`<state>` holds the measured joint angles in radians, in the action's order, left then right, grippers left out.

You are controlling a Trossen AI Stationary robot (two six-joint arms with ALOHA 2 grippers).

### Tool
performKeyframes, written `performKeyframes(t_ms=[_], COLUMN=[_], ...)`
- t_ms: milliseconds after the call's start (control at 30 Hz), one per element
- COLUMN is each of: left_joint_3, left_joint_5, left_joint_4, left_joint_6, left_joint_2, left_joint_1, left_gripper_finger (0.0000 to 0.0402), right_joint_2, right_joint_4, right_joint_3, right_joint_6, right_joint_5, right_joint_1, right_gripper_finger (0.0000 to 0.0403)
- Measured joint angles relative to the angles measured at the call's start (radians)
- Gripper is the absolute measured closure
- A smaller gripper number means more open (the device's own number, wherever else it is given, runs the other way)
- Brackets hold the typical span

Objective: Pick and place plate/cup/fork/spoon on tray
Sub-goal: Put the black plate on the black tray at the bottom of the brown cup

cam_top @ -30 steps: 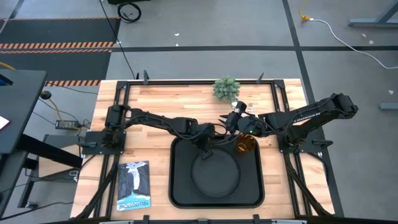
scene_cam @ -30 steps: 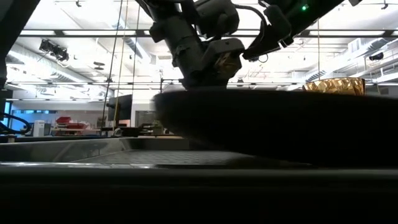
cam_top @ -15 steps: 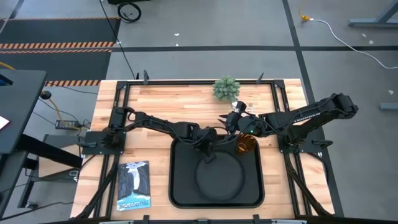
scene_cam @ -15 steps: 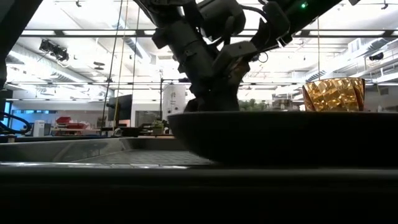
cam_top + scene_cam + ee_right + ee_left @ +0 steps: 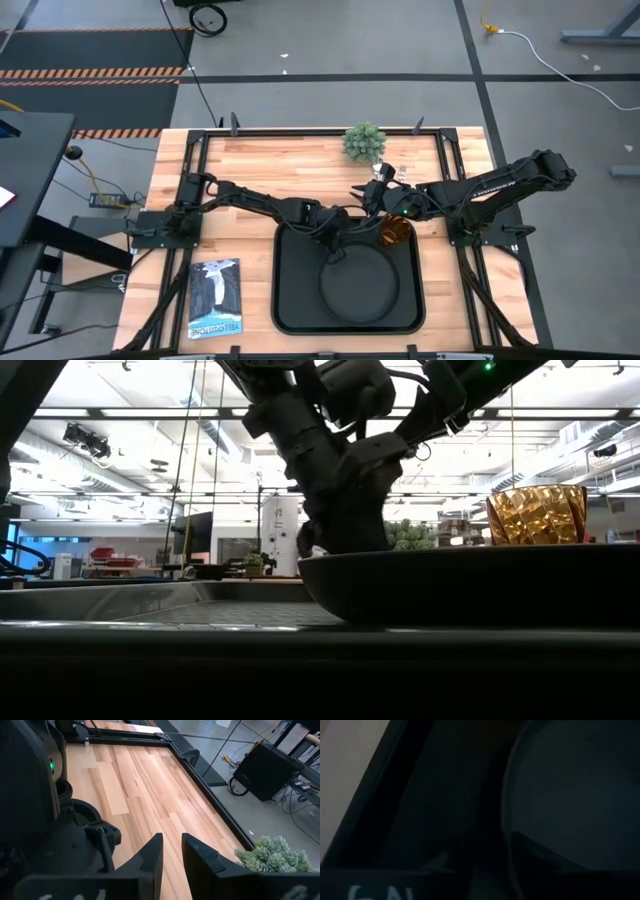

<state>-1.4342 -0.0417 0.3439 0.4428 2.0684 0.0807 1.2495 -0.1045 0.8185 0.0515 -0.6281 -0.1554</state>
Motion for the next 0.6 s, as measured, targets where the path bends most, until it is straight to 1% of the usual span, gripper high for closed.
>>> performKeyframes(t_ms=[200, 333, 467, 600], left_joint_3=[0.000, 0.001, 0.002, 0.002], left_joint_5=[0.020, 0.075, 0.129, 0.176], left_joint_4=[0.074, 0.111, 0.083, 0.097], left_joint_6=[-0.098, -0.166, -0.197, -0.265], left_joint_2=[-0.038, -0.082, -0.121, -0.142], left_joint_1=[0.002, 0.010, 0.025, 0.052], left_gripper_finger=[0.0253, 0.0255, 0.0255, 0.0255], right_joint_2=[0.000, 0.000, 0.000, 0.000], right_joint_4=[0.000, 0.002, 0.015, 0.023], right_joint_3=[0.000, 0.000, 0.001, 0.001], right_joint_6=[0.018, 0.029, 0.038, 0.038], right_joint_5=[0.002, 0.008, 0.010, 0.012], right_joint_1=[-0.003, -0.003, -0.003, -0.003], right_gripper_finger=[0.0326, 0.0326, 0.0326, 0.0326])
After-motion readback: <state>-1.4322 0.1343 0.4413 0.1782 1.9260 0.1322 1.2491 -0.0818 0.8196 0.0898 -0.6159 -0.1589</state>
